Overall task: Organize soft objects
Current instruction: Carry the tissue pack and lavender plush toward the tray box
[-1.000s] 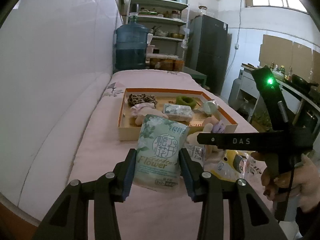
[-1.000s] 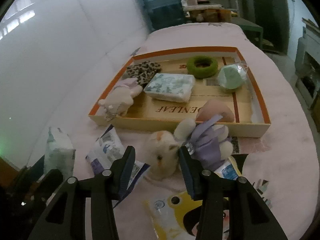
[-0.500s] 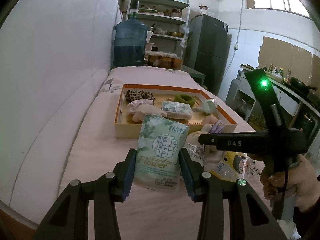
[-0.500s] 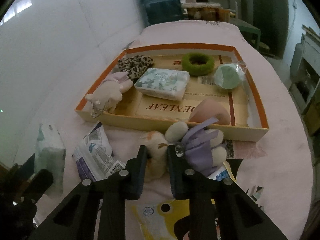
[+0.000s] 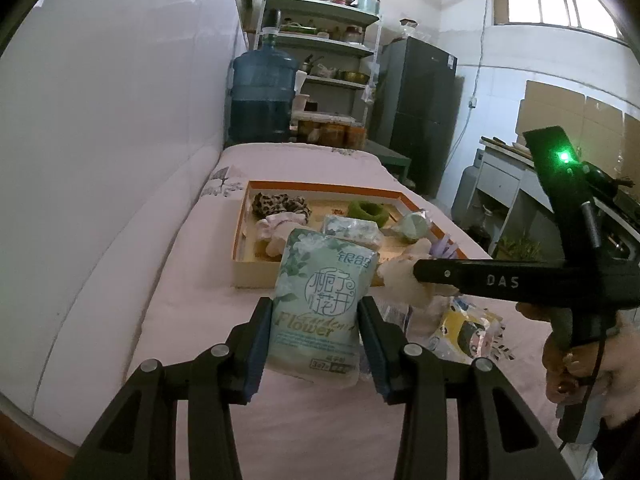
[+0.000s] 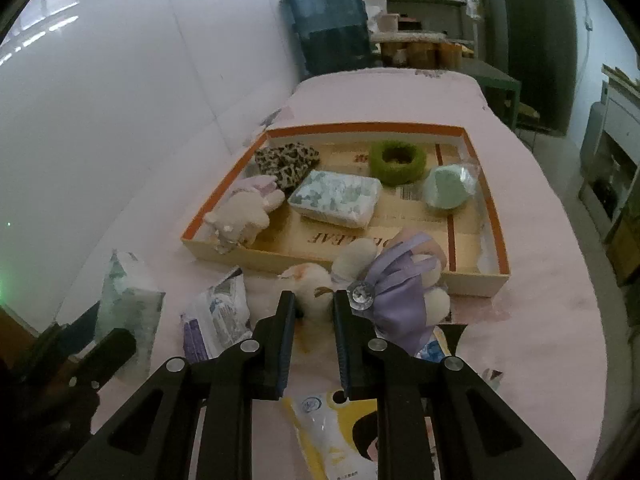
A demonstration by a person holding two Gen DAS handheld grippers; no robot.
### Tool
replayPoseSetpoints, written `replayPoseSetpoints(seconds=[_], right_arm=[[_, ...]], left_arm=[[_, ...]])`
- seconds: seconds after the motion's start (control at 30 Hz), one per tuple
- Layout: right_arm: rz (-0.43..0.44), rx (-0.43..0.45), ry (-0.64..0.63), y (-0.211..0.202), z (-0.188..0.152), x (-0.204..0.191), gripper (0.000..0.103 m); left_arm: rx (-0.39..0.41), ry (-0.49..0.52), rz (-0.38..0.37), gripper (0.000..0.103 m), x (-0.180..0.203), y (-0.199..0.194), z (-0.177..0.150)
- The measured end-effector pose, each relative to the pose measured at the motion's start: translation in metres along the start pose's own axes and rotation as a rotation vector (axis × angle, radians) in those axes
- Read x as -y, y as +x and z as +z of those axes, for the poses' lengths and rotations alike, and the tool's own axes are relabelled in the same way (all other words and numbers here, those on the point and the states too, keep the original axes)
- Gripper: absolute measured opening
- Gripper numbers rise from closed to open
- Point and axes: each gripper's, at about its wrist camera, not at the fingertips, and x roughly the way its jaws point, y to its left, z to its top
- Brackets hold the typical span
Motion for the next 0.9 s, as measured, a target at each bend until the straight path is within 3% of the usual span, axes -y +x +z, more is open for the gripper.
replayPoseSetpoints(seconds=[0.47,0.9], right_arm=[[0.001,0.077,-0.017,-0.045,0.007,-0.002,0.019],[0.009,0.159,-0.025,-0.085,0.019,0.004,0.019]], left_arm=[[0.025,0.017,0.023,0.043,0.013,-0.012,0.018],[0.063,0.001,0.007,0.043,0.025,-0.014,0.054]])
